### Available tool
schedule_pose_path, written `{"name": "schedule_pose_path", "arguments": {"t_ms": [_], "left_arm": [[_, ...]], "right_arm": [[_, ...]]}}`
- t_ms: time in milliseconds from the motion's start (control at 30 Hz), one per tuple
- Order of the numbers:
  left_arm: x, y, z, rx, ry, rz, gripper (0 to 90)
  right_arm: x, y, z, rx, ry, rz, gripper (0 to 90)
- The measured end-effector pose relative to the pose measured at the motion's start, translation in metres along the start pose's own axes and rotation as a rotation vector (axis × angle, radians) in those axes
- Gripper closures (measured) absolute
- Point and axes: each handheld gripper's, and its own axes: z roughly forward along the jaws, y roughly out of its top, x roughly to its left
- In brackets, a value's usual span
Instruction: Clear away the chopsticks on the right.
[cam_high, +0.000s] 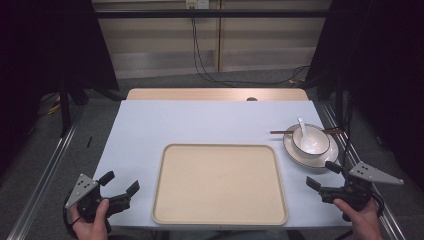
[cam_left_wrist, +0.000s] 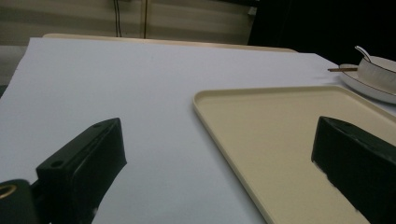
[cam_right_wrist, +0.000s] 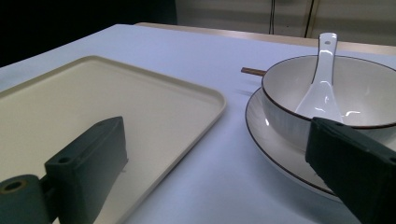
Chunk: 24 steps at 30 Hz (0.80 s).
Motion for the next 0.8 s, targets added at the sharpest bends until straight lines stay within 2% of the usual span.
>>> {"name": "schedule_pose_path", "arguments": {"t_ms": [167,200,433,467,500,533,600,633,767,800], "left_arm": [[-0.001,-0.001,0.0,0.013,-0.013,0.004,2.8],[-0.001,-0.002,0.0,0.011,-0.006,0.001,2.8],[0.001,-0.003,-0.002,0.013,-0.002,0.001,2.8],[0.002,-0.003,-0.002,0.013,-0.003,0.0,2.8],[0.002,-0.003,-0.002,0.013,-0.003,0.0,2.8],[0.001,-0.003,-0.002,0.012,0.006,-0.001,2.8],[0.001,-0.003,-0.002,0.018,-0.006,-0.001,2.8],[0.001,-0.003,-0.002,0.016,-0.006,-0.001,2.8],[0.002,-0.003,-0.001,0.017,0.004,-0.002,2.8],[0.002,-0.003,-0.001,0.017,0.004,-0.001,2.8]], "right_arm": [[0.0,0.0,0.0,0.01,-0.005,0.001,5.0],[-0.001,0.001,0.0,0.017,0.014,0.025,5.5],[-0.007,0.006,-0.003,0.021,0.024,0.008,11.1],[-0.014,0.011,-0.005,0.023,0.028,0.0,11.5],[-0.014,0.011,-0.005,0.023,0.028,0.0,11.5],[-0.022,0.016,-0.007,0.029,0.024,0.03,11.5],[-0.027,0.018,-0.008,0.025,0.018,0.029,11.7],[-0.029,0.019,-0.009,0.02,0.001,0.021,13.3],[-0.052,0.028,-0.015,0.066,-0.022,-0.032,13.7],[-0.059,0.03,-0.016,0.07,-0.004,-0.037,13.3]]}}
